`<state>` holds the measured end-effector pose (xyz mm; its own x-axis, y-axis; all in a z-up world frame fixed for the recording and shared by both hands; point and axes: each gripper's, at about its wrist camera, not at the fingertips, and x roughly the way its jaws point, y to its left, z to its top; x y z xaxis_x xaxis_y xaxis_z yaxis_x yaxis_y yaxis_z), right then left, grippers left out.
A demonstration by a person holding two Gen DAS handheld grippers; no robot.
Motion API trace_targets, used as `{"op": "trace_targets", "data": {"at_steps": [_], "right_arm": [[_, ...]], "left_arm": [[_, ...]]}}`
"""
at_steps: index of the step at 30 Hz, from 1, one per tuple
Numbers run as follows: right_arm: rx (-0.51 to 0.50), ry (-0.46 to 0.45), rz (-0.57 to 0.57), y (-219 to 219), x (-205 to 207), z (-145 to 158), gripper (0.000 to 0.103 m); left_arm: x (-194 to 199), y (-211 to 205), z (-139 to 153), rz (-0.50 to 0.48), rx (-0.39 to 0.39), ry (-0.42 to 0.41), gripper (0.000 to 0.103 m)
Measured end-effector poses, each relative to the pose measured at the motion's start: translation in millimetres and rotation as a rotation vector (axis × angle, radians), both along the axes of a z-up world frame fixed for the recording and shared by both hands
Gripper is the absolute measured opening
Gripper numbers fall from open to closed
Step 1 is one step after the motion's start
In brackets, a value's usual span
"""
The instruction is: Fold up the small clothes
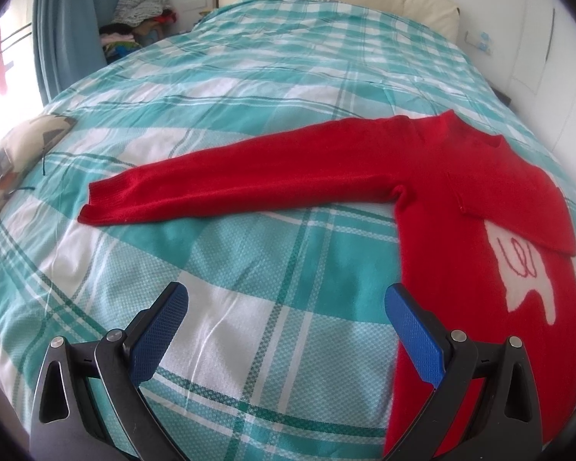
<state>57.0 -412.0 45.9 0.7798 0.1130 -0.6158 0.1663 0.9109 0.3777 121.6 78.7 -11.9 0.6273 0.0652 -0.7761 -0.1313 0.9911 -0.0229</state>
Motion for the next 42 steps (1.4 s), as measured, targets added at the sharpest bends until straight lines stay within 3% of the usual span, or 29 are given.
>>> {"op": "trace_targets", "data": {"at_steps": [42], "right_arm": [[0.013, -0.039, -0.059, -14, -8, 7, 0.069]], "left_arm": [[1, 0, -1, -0.001, 0.003, 0.004, 0.103]]}}
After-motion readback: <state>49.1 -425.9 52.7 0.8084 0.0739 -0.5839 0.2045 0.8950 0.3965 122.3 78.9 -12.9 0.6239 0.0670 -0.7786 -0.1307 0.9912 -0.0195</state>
